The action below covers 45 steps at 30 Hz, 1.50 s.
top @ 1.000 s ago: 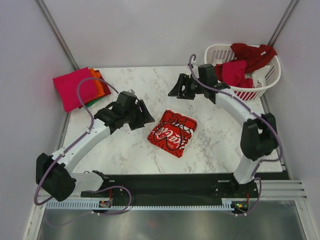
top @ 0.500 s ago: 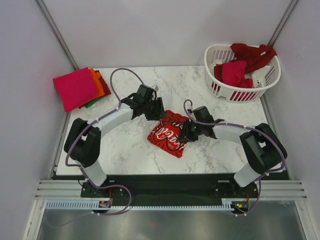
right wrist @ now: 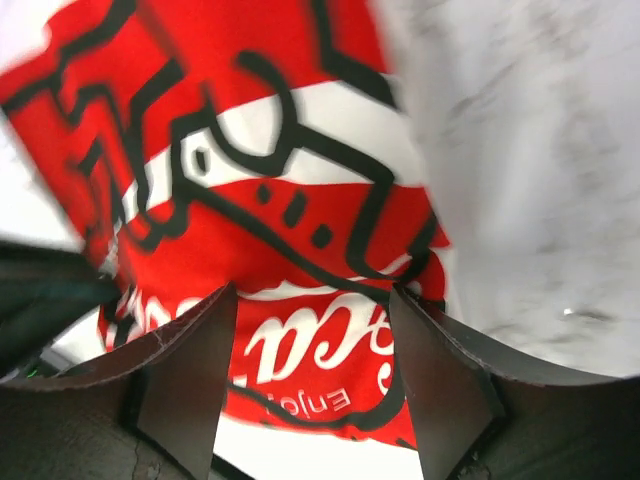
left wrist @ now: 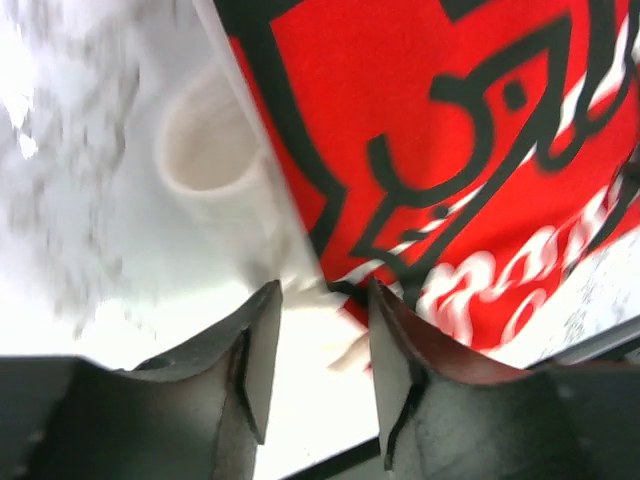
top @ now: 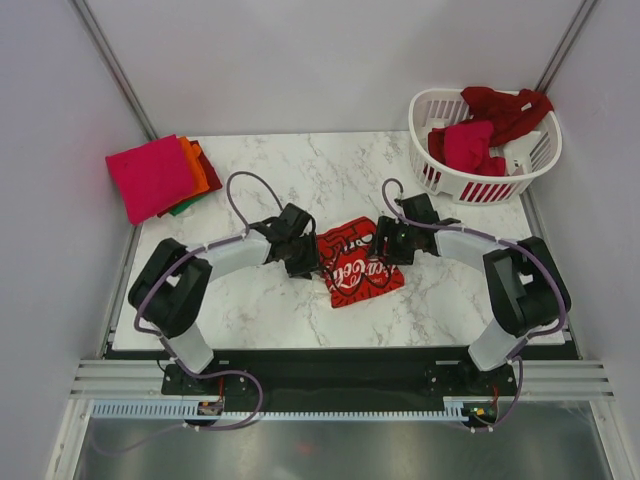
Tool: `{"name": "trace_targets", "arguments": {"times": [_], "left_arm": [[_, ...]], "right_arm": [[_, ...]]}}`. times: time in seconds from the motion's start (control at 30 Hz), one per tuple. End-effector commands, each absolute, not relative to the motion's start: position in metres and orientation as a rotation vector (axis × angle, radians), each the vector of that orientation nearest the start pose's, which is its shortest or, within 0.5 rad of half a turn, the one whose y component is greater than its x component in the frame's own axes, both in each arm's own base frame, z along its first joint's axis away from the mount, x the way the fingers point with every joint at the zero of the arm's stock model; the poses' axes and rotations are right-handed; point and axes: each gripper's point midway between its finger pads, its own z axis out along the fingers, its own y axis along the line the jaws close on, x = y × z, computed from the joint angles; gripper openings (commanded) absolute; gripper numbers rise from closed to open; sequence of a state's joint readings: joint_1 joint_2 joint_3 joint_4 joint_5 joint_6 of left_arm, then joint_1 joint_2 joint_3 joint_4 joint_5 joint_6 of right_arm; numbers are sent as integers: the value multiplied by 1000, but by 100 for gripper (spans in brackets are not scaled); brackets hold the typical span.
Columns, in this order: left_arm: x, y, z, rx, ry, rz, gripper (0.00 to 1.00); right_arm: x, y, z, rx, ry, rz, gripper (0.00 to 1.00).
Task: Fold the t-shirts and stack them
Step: Fold the tshirt, then neatly place the folded tshirt to the corner
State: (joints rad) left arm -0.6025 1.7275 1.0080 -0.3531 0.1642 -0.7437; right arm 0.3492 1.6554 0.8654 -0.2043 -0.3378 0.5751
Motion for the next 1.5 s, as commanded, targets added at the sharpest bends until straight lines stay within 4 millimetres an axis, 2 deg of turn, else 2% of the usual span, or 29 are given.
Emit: {"name": "trace_targets", "arguments": {"times": [0.0,0.03,0.07,0.13,0.17,0.2,0.3,0.33,0.37,0.47,0.53,0.57,0.63,0.7,0.8,0.87,0.93,1.03,1.17,1.47], "left_arm": [[268,-243,55,-184,2724,-539,49],[274,-241,79,-169,2650,-560,51],[278,-241,93,-155,2609,-567,53],[287,-234,118,-126,2527,-537,61],[289,-230,133,-118,2477,-541,65],[291,-227,138,-112,2455,-524,67],[294,-215,128,-108,2456,-448,67],[292,-214,120,-120,2478,-444,67],[292,-217,112,-122,2496,-450,65],[290,-235,97,-118,2497,-572,64],[284,-243,88,-124,2510,-646,64],[289,-249,89,-126,2489,-679,64],[289,-255,80,-120,2495,-714,64],[294,-263,79,-122,2478,-756,64],[294,-270,66,-153,2496,-793,66],[294,-271,58,-178,2493,-807,70],[299,-275,60,-200,2454,-839,73],[301,-274,54,-215,2454,-830,78],[303,-272,42,-254,2464,-801,83],[319,-272,19,-371,2459,-752,80]], "right_arm": [[297,129,-3,155,2810,262,72],[298,129,2,137,2807,261,72],[300,131,10,124,2790,272,72],[302,135,28,82,2773,274,72],[304,139,43,62,2738,291,72],[305,142,57,49,2726,298,73],[306,159,99,-17,2644,375,74],[301,172,109,-56,2632,465,74],[300,180,123,-69,2601,526,74],[291,208,139,-135,2558,756,71],[291,218,136,-151,2546,835,67],[288,225,130,-174,2558,888,66],[292,229,118,-186,2552,899,62],[294,229,91,-184,2596,884,56],[291,224,49,-171,2679,841,51],[286,220,26,-160,2735,816,50],[280,213,7,-139,2776,763,51],[270,206,-6,-127,2814,737,52],[262,206,-10,-129,2824,755,52],[259,209,-7,-140,2823,790,52]]}}
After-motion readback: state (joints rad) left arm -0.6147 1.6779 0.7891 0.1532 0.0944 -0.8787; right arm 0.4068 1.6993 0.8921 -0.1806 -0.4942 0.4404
